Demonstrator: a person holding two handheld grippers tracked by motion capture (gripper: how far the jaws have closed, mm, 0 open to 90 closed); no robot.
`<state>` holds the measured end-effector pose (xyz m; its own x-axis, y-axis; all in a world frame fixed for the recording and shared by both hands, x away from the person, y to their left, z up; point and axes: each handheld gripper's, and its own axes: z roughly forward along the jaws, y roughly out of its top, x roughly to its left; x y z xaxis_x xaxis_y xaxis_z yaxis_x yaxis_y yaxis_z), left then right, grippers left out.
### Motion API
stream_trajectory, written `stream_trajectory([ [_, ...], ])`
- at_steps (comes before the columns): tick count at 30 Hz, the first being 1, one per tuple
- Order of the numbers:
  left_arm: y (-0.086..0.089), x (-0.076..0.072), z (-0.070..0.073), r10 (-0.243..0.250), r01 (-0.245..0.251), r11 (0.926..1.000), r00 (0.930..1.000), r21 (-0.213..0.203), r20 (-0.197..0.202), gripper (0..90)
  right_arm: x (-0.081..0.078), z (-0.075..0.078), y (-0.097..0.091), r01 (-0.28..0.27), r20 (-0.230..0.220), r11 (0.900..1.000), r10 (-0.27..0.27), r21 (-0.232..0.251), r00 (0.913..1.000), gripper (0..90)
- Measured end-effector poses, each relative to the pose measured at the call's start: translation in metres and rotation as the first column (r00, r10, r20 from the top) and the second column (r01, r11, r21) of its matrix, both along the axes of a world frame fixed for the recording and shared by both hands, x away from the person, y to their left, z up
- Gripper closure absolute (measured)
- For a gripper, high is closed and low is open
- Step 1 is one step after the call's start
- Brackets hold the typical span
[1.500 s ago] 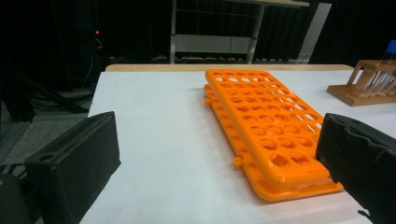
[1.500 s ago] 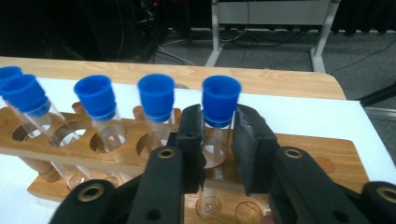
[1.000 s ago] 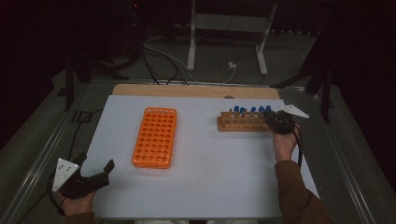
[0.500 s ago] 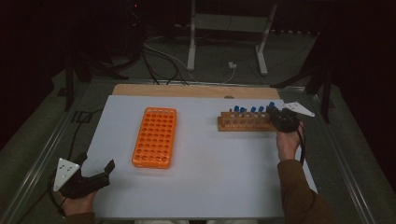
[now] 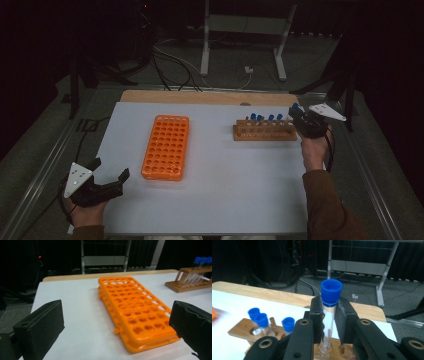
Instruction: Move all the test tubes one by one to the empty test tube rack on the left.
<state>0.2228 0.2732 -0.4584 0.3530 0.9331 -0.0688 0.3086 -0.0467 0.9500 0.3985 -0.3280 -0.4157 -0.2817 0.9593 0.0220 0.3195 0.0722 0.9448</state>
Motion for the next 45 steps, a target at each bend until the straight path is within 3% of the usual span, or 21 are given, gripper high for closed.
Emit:
stream_trajectory([
  [6,-0.010,0.009,0.011,-0.077,0.077,0.9968,0.9969,0.022,0.015,0.6,-0.008,0.005,0.004,-0.028,0.005,0.9996,0.028,-0.007,0.9996,76.8],
  [12,-0.021,0.016,0.018,-0.127,0.127,0.9919,0.9916,0.010,0.024,0.6,-0.019,0.011,0.011,-0.075,0.008,0.9971,0.075,0.007,0.9971,76.7],
  [18,-0.036,0.025,0.024,-0.162,0.162,0.9866,0.9868,0.024,0.006,0.6,-0.026,0.016,0.024,-0.135,-0.003,0.9902,0.135,0.037,0.9909,76.7],
  [24,-0.056,0.035,0.030,-0.199,0.199,0.9794,0.9799,0.034,-0.002,0.6,-0.033,0.022,0.043,-0.208,-0.005,0.9770,0.208,0.048,0.9780,76.6],
  [30,-0.076,0.045,0.036,-0.237,0.236,0.9711,0.9716,0.034,0.009,0.6,-0.040,0.026,0.066,-0.284,-0.005,0.9580,0.284,0.039,0.9587,76.6],
  [31,-0.079,0.047,0.037,-0.242,0.241,0.9700,0.9703,0.033,0.011,0.6,-0.041,0.026,0.074,-0.307,-0.008,0.9510,0.307,0.041,0.9516,76.6],
  [36,-0.091,0.054,0.039,-0.266,0.266,0.9639,0.9640,0.014,0.009,0.6,-0.044,0.024,0.089,-0.348,-0.018,0.9366,0.349,0.040,0.9369,76.6],
  [37,-0.094,0.055,0.040,-0.271,0.271,0.9626,0.9627,0.014,0.005,0.7,-0.045,0.023,0.096,-0.370,-0.022,0.9275,0.372,0.052,0.9281,76.6],
  [38,-0.096,0.057,0.040,-0.275,0.275,0.9614,0.9615,0.010,-0.003,0.7,-0.045,0.023,0.096,-0.370,-0.022,0.9275,0.372,0.052,0.9281,76.6],
  [45,-0.117,0.062,0.040,-0.309,0.309,0.9509,0.9510,0.016,-0.001,2.0,-0.053,0.022,0.126,-0.447,-0.024,0.8923,0.449,0.060,0.8930,76.6],
])
